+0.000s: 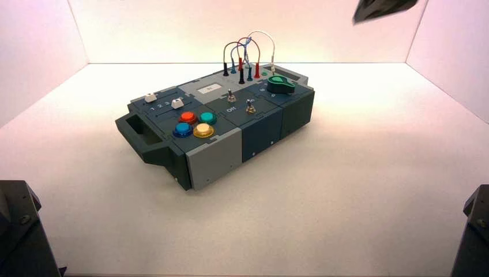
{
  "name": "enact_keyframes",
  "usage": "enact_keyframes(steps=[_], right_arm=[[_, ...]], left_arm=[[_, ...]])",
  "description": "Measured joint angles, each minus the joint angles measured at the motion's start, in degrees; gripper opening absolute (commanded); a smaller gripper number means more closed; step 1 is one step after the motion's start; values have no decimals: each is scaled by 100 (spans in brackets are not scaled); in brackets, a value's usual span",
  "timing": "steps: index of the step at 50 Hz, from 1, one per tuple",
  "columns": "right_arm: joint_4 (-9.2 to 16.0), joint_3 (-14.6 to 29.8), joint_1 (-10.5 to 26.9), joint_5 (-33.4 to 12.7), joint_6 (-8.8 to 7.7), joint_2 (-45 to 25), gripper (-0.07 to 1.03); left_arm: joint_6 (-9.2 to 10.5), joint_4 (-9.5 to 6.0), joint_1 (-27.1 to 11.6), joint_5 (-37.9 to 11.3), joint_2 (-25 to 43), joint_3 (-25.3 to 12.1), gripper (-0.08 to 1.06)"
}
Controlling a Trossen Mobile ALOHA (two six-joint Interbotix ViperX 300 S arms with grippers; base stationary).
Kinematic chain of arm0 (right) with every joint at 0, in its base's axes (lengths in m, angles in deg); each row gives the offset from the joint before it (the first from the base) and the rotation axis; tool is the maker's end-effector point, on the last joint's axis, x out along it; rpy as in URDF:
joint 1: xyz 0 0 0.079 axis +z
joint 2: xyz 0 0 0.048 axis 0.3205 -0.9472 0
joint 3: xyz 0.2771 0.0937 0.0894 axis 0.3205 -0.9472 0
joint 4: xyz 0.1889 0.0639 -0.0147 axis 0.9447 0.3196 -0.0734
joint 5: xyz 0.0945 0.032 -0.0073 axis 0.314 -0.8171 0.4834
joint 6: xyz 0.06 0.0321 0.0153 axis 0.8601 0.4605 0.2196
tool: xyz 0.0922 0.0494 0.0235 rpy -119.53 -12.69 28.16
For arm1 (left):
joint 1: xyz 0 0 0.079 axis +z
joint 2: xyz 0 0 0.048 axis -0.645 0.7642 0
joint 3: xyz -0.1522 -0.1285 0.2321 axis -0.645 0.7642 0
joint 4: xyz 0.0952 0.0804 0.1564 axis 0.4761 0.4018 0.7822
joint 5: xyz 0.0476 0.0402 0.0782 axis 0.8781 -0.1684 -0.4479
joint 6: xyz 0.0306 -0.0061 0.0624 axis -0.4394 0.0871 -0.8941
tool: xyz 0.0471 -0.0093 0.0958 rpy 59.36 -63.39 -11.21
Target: Turn the knob to position 5.
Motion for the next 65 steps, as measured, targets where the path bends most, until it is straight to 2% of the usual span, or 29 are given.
enact_keyframes(steps=[7,16,37,49,65], right_arm=[[26,404,26,-158,9,-817,-2],[26,694,62,-176,0,-1406,-2],[35,1600,624,-396,0,-3006,-2],[35,1793,624,-457,0,-3384,-2],[35,1802,633,-510,9,-3595,-2]], left_arm=[[0,-9,0,0,-9,18,-3],[0,-9,0,0,0,18,-3],[0,-9,0,0,18,18,-3],[0,-9,0,0,26,18,-3],[0,-9,0,9,18,18,-3]])
